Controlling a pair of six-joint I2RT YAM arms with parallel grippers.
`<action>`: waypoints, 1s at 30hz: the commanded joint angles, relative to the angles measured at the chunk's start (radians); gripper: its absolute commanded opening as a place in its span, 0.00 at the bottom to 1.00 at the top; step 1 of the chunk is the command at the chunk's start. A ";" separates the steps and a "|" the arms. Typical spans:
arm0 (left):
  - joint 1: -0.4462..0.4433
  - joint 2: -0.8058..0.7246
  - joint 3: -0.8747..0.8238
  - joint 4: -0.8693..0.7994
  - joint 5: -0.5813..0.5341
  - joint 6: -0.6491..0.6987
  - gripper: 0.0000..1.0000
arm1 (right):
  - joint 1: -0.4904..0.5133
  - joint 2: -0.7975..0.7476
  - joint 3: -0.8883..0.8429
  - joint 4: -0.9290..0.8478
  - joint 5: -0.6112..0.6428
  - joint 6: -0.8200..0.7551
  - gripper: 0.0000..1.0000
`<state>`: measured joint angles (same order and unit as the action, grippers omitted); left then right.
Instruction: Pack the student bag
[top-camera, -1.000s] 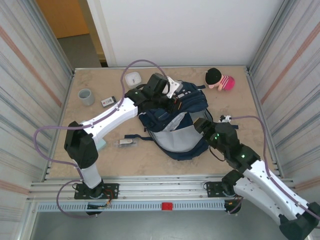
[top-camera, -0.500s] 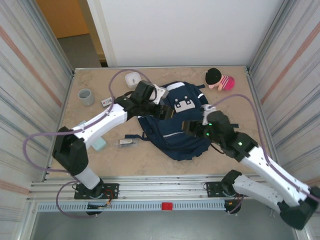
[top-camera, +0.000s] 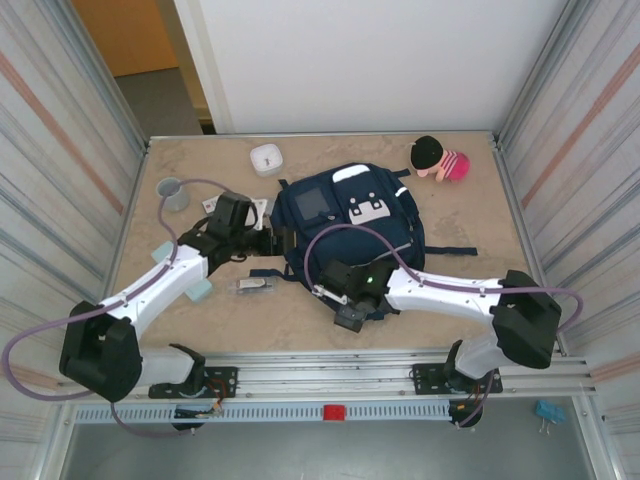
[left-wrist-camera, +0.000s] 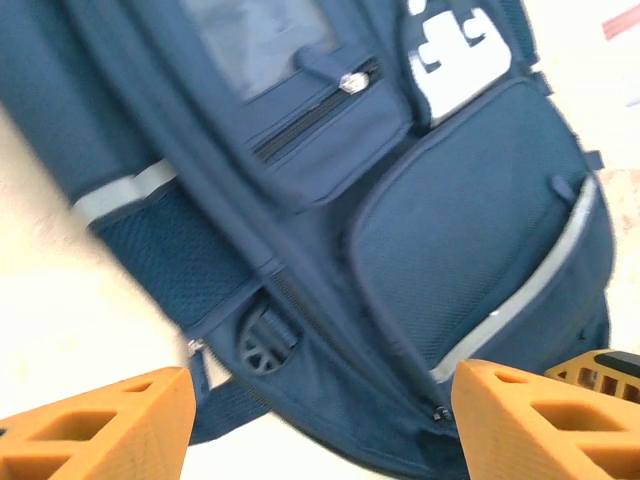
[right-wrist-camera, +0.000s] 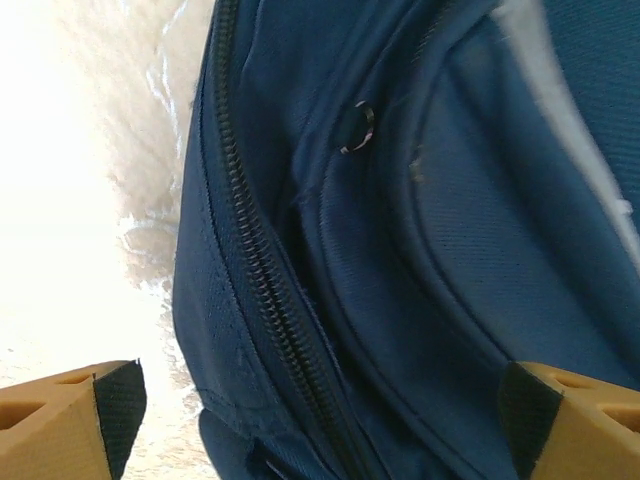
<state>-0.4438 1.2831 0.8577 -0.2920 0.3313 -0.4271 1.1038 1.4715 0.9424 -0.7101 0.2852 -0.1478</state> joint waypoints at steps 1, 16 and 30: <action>0.023 -0.034 -0.055 0.068 0.030 -0.045 0.68 | -0.012 0.032 -0.027 0.076 0.036 -0.101 0.90; 0.048 -0.031 -0.142 0.201 0.094 -0.014 0.66 | -0.174 -0.326 -0.024 0.092 -0.079 -0.179 0.00; 0.026 -0.007 -0.323 0.554 0.159 0.196 0.61 | -0.323 -0.410 0.109 0.000 -0.180 -0.260 0.00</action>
<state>-0.4076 1.2774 0.5743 0.1173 0.4862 -0.3634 0.7898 1.0859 0.9771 -0.7254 0.1287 -0.3813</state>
